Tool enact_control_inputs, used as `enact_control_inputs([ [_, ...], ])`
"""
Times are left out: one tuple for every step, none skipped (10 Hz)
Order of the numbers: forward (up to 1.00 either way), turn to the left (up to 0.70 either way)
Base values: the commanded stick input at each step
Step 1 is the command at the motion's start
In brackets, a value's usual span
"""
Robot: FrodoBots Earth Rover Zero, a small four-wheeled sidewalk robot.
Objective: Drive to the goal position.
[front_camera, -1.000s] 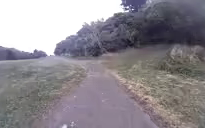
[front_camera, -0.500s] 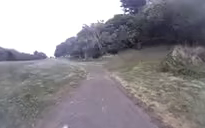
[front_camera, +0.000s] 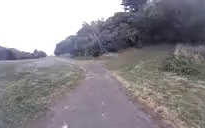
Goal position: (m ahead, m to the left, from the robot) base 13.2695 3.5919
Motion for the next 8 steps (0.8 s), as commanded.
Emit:
enact_control_inputs([
  [0.45, 0.00],
  [0.45, 0.00],
  [0.45, 0.00],
  [0.45, 0.00],
  [0.45, 0.00],
  [0.45, 0.00],
  [0.45, 0.00],
  [0.45, 0.00],
])
